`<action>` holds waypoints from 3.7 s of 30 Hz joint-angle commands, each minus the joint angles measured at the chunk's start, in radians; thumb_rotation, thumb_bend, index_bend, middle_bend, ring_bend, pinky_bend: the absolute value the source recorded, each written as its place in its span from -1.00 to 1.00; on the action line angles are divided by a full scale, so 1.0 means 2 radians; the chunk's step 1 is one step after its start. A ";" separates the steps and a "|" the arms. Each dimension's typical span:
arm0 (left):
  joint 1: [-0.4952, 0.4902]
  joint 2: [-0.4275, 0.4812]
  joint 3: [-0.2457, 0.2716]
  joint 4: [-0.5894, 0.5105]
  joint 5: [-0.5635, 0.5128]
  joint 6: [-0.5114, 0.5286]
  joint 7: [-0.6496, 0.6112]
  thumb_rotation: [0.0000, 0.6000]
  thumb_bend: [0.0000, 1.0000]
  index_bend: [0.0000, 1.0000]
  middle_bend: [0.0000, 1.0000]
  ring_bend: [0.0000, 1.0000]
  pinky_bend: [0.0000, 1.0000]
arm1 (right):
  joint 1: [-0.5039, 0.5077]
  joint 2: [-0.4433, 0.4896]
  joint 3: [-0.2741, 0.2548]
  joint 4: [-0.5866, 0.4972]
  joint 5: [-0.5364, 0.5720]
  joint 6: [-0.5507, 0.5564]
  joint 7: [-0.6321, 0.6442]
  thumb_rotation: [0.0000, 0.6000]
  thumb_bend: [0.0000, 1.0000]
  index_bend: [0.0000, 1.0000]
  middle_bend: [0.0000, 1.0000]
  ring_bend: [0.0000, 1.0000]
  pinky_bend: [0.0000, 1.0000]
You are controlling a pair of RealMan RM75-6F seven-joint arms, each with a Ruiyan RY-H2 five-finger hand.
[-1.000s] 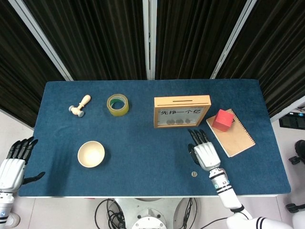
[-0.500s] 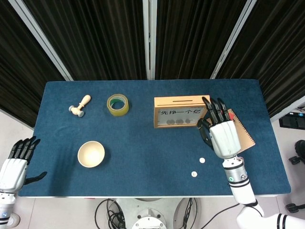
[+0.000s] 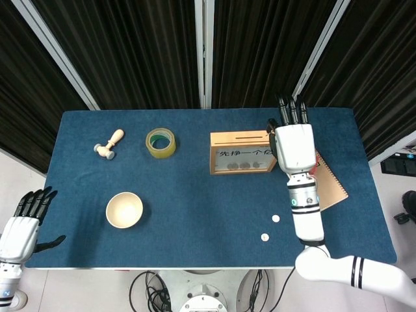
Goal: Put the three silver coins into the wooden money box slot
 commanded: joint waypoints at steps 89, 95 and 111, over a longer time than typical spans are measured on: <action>-0.004 0.015 -0.003 -0.006 -0.009 -0.007 -0.008 1.00 -1.00 -0.99 -1.00 -1.00 -1.00 | 0.048 0.030 -0.095 -0.018 0.054 0.053 0.073 1.00 -0.14 -1.00 -1.00 -1.00 -1.00; -0.006 0.015 -0.004 -0.011 -0.011 -0.011 -0.003 1.00 -1.00 -0.99 -1.00 -1.00 -1.00 | -0.030 0.066 -0.201 -0.006 -0.150 0.113 0.178 1.00 -0.14 -0.98 -0.99 -1.00 -1.00; -0.006 0.009 0.003 -0.016 -0.015 -0.026 0.011 1.00 -1.00 -0.99 -1.00 -1.00 -1.00 | -0.165 0.008 -0.360 0.296 -0.293 0.098 0.410 1.00 -0.31 -0.75 -0.94 -1.00 -1.00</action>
